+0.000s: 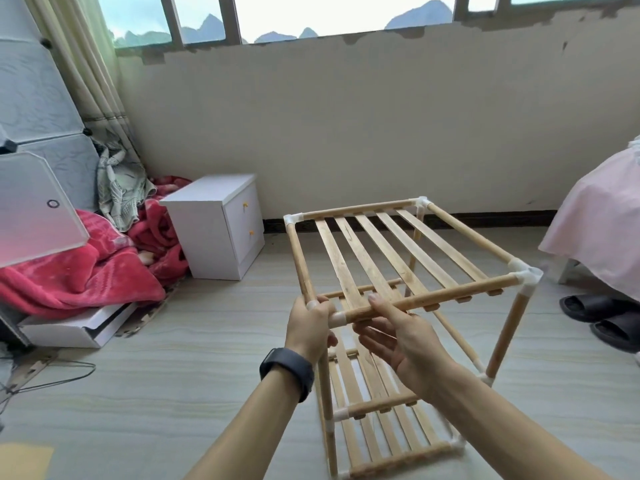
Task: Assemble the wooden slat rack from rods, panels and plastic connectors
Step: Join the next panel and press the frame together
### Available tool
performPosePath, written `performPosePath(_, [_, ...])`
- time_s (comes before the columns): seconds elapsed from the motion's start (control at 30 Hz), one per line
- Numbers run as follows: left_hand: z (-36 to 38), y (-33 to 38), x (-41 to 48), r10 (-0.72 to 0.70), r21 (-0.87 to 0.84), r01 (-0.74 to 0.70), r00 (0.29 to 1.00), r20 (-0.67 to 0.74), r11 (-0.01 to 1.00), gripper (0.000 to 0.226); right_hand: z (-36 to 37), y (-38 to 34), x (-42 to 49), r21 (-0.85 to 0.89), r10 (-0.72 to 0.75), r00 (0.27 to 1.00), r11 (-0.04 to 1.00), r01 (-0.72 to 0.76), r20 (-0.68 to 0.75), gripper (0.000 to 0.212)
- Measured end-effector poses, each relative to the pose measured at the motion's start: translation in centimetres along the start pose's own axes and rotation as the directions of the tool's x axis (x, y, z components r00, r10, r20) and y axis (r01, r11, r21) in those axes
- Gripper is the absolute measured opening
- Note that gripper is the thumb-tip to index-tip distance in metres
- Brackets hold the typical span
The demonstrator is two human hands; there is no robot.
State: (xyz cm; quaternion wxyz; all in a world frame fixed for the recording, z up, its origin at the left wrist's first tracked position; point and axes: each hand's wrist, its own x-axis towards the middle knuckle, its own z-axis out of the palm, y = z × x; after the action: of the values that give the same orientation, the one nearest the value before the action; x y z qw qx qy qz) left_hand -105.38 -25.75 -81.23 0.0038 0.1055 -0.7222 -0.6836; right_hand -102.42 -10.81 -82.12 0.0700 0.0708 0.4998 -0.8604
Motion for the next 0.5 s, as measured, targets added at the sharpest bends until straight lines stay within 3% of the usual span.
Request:
performPosePath(0.13, [1.2,0.2,-1.3,0.012,0.042,-0.012,1.0,0.013,0.999,0.027,-0.5,-0.5,0.8,-0.129,-0.127,0.989,0.985,0.117,-0.071,0.02])
performPosePath(0.2, [2.4,-0.1,-3.1,-0.005,0.064,-0.007,0.981,0.192,0.998,0.034,-2.4,-1.9,1.3,-0.195,-0.159,0.983,0.971,0.139,-0.091,0.017])
performPosePath(0.27, [3.4,-0.4,-5.3,-0.028,0.176,-0.054,0.901,0.433,0.983,0.039,-5.0,-3.9,1.6,-0.253,-0.167,0.979,0.958,0.133,-0.118,0.015])
performPosePath(0.33, [3.2,-0.4,-5.7,0.067,0.33,-0.269,0.856,0.513,0.905,0.042,-7.7,-5.6,2.0,-0.33,-0.175,0.964,0.938,0.102,-0.2,0.014])
performPosePath(0.37, [2.5,-0.3,-5.1,0.18,0.367,-0.383,0.858,0.481,0.848,0.043,-8.9,-6.3,2.2,-0.405,-0.196,0.946,0.911,0.078,-0.259,0.014])
performPosePath(0.43, [0.8,0.7,-3.2,0.433,0.401,-0.496,0.868,0.243,0.77,0.039,-10.5,-7.8,2.4,-0.599,-0.272,0.897,0.8,0.009,-0.35,0.015])
performPosePath(0.47, [-0.1,1.3,-2.0,0.557,0.434,-0.523,0.829,0.056,0.734,0.032,-10.9,-8.6,2.2,-0.692,-0.313,0.877,0.721,-0.032,-0.366,0.02])
performPosePath(0.5, [-1.0,1.7,-1.0,0.661,0.505,-0.526,0.74,-0.124,0.684,0.026,-11.2,-9.5,1.9,-0.785,-0.361,0.858,0.615,-0.075,-0.365,0.027])
